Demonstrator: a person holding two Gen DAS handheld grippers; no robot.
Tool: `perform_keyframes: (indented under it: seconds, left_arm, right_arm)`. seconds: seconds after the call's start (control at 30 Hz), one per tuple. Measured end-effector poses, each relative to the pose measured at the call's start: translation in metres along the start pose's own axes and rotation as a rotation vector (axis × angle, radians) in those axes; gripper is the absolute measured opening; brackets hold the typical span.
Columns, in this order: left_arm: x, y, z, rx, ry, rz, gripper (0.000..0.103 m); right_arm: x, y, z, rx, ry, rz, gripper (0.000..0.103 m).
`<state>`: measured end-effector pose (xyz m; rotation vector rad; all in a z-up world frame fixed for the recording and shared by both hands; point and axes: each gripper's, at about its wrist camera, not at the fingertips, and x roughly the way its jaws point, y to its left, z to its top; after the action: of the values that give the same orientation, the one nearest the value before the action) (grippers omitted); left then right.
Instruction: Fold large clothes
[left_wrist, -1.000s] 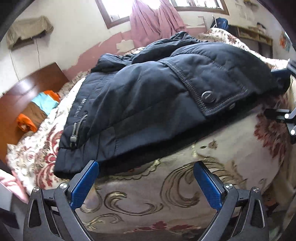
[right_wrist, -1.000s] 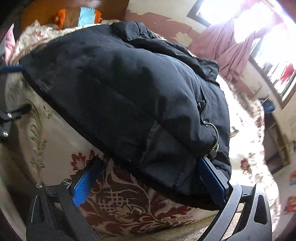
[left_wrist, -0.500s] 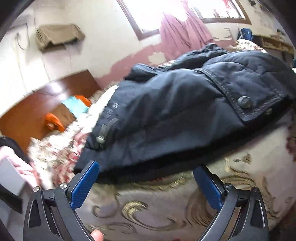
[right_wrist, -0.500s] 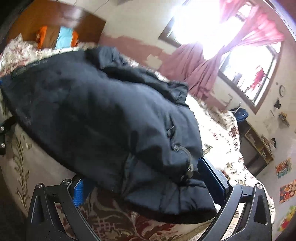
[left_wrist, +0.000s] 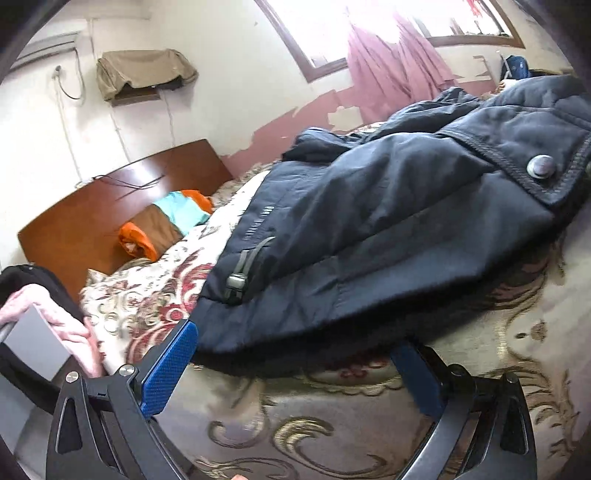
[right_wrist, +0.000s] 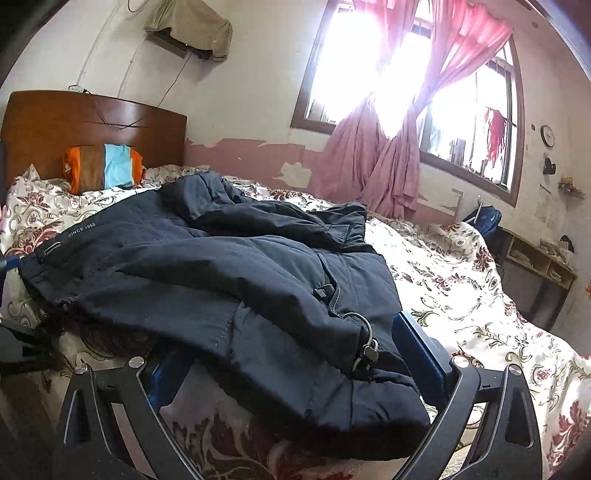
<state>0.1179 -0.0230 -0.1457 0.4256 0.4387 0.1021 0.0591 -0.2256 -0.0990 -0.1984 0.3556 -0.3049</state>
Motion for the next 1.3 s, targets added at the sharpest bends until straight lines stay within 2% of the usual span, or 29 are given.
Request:
perform_keyframes:
  seconds: [0.17,0.4,0.43,0.57,0.6,0.63,0.7,0.77,0.83,0.9,1.03,1.1,1.17,1.2,1.3]
  left_arm:
    - [0.006,0.006,0.002,-0.007,0.006,0.078,0.103]
    - [0.004,0.002,0.006,0.051,-0.057,0.152,0.101]
    - [0.003,0.001,0.006,0.058,-0.065,0.15,0.099]
    - [0.001,-0.007,0.006,0.095,-0.085,0.152,0.073]
    - [0.001,-0.009,0.006,0.101,-0.086,0.147,0.066]
    - [0.001,-0.011,0.006,0.107,-0.085,0.145,0.063]
    - [0.002,-0.013,0.008,0.11,-0.08,0.147,0.057]
    - [0.005,-0.016,0.01,0.113,-0.066,0.164,0.055]
    - [0.008,-0.018,0.012,0.113,-0.049,0.194,0.051]
    - [0.01,-0.017,0.015,0.099,-0.045,0.181,0.033]
    - [0.005,-0.017,0.022,0.06,-0.054,0.175,0.023]
    - [0.001,-0.01,0.028,0.005,-0.067,0.16,0.015]
    - [-0.003,-0.004,0.033,-0.048,-0.083,0.146,0.013]
    - [-0.004,-0.001,0.037,-0.071,-0.088,0.14,0.011]
    - [-0.009,0.005,0.045,-0.148,-0.103,0.118,0.01]
  right_arm:
    - [0.002,0.005,-0.002,-0.033,0.002,-0.03,0.098]
    - [0.01,0.022,-0.002,-0.115,0.042,-0.101,0.098]
    - [0.009,0.024,-0.002,-0.127,0.037,-0.113,0.098]
    - [0.007,0.031,-0.001,-0.169,0.018,-0.134,0.098]
    - [0.007,0.032,0.0,-0.175,0.019,-0.126,0.089]
    - [0.006,0.032,0.001,-0.178,0.021,-0.113,0.083]
    - [0.006,0.036,0.0,-0.197,0.032,-0.081,0.058]
    - [0.008,0.041,-0.001,-0.218,0.048,-0.058,0.045]
    - [0.009,0.041,-0.001,-0.216,0.063,-0.044,0.044]
    - [0.01,0.037,0.0,-0.197,0.078,-0.027,0.044]
    - [0.016,0.029,-0.001,-0.153,0.115,-0.022,0.044]
    - [0.02,0.022,-0.001,-0.115,0.135,-0.009,0.044]
    - [0.023,0.018,-0.002,-0.087,0.143,0.005,0.044]
    - [0.022,0.015,-0.003,-0.073,0.143,0.012,0.035]
    - [0.017,0.009,-0.004,-0.03,0.116,0.036,0.023]
